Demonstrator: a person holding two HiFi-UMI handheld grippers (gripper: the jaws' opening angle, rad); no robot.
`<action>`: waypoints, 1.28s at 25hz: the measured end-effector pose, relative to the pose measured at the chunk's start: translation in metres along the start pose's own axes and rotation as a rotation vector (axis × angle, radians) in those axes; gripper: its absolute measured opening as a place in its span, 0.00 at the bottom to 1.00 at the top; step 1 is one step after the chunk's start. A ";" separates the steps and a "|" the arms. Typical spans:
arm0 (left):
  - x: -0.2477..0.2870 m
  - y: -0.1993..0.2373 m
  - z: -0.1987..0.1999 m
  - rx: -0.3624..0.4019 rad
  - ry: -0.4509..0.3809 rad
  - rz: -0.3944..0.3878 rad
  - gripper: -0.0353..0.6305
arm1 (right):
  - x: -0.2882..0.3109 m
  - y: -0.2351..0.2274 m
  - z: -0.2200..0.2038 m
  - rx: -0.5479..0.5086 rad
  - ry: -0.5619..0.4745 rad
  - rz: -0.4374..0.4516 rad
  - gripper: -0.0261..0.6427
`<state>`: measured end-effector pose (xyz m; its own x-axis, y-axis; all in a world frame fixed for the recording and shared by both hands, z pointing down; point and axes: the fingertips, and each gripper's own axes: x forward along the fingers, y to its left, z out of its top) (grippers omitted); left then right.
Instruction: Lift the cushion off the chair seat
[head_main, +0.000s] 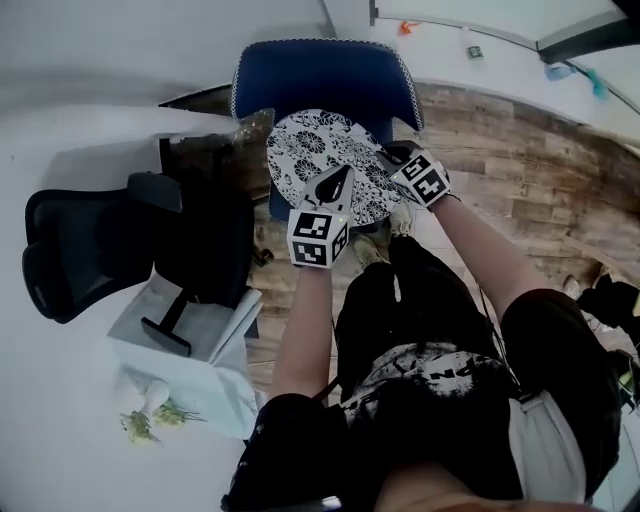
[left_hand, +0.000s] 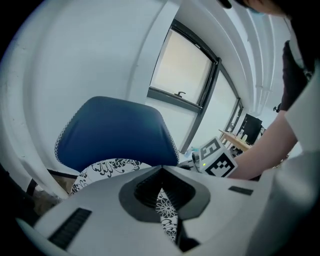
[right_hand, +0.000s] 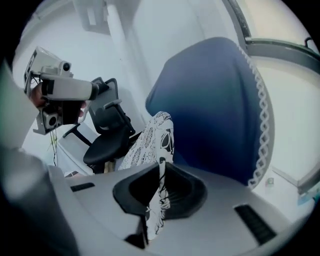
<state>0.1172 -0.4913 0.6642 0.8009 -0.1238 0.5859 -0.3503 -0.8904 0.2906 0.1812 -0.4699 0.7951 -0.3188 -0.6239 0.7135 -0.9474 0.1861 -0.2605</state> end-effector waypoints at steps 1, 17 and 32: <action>-0.005 0.001 0.006 -0.001 -0.007 0.007 0.07 | -0.006 0.001 0.012 -0.013 -0.017 0.001 0.09; -0.087 -0.003 0.112 0.022 -0.214 0.116 0.07 | -0.138 0.030 0.185 -0.211 -0.325 0.008 0.08; -0.155 0.007 0.179 0.090 -0.415 0.254 0.07 | -0.266 0.050 0.281 -0.253 -0.626 0.003 0.08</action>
<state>0.0770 -0.5567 0.4400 0.8278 -0.4899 0.2734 -0.5310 -0.8415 0.1000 0.2274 -0.5082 0.4096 -0.3166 -0.9310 0.1814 -0.9485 0.3133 -0.0474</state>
